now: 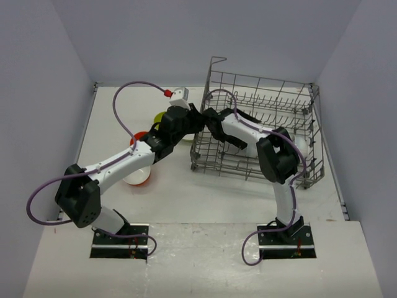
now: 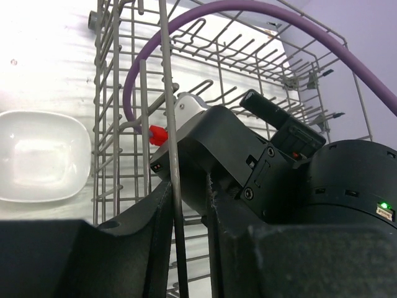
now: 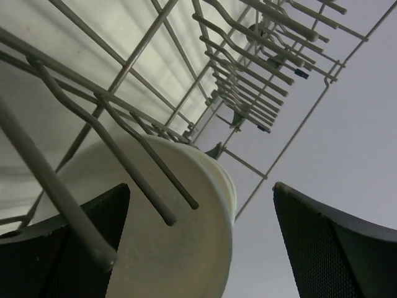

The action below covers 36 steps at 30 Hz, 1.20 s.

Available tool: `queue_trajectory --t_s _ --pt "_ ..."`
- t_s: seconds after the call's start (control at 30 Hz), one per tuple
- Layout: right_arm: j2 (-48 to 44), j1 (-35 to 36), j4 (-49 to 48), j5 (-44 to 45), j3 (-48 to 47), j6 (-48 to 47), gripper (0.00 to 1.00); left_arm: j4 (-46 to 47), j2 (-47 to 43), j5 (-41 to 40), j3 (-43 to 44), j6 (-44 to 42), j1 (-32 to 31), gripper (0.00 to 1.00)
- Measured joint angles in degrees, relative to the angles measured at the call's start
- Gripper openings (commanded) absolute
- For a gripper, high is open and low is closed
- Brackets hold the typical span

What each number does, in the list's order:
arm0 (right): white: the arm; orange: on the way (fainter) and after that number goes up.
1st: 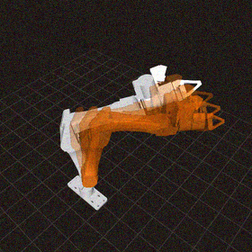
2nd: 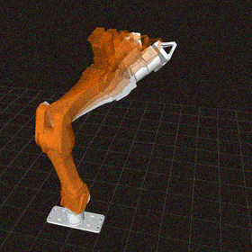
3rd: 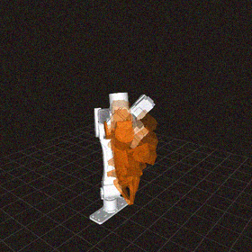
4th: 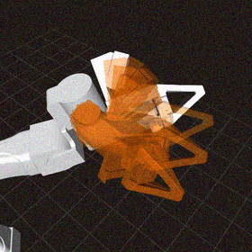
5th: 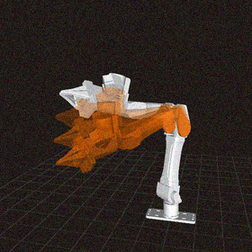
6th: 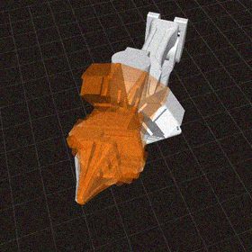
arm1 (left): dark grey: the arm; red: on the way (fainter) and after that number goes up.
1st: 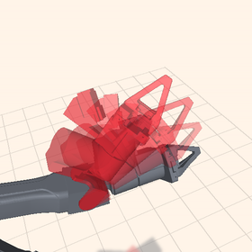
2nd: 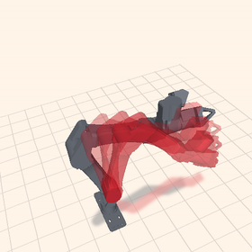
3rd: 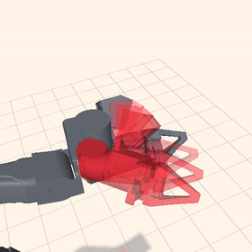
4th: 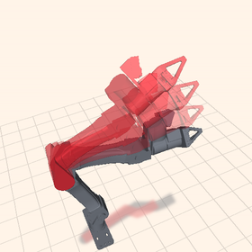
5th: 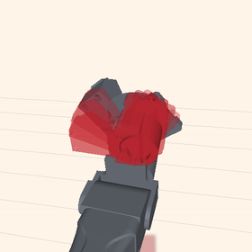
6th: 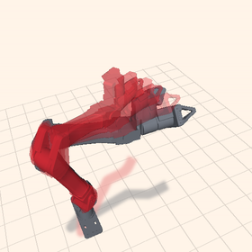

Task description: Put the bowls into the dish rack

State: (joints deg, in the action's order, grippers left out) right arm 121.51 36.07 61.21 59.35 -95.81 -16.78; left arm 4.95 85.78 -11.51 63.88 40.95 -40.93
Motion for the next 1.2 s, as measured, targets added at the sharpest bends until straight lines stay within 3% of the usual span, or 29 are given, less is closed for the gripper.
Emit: queue_trajectory --t_s 0.5,0.63,0.83,1.0,1.13,1.2 --pt "-6.01 -0.28 -8.46 -6.12 7.74 10.25 0.99 -0.37 -0.85 3.10 0.20 1.49 -0.04 0.21" --pt "-13.29 -0.37 -13.14 -9.22 9.18 11.26 0.99 -2.05 -0.59 2.80 0.85 1.05 -0.11 0.21" --pt "-31.50 5.95 -24.39 -12.28 7.61 11.52 0.99 -0.74 3.23 4.72 2.03 1.44 -0.85 0.19" --pt "-32.68 4.52 -27.04 -12.44 7.17 12.81 0.99 -0.48 4.24 5.27 2.64 1.97 -1.07 0.18" --pt "-32.83 2.89 -27.10 -14.71 8.50 15.85 0.99 -0.76 4.50 5.05 3.08 2.75 -1.07 0.11" --pt "-35.23 1.60 -27.58 -17.84 9.57 18.91 0.99 -0.94 4.57 4.83 3.17 3.13 -1.07 0.00"
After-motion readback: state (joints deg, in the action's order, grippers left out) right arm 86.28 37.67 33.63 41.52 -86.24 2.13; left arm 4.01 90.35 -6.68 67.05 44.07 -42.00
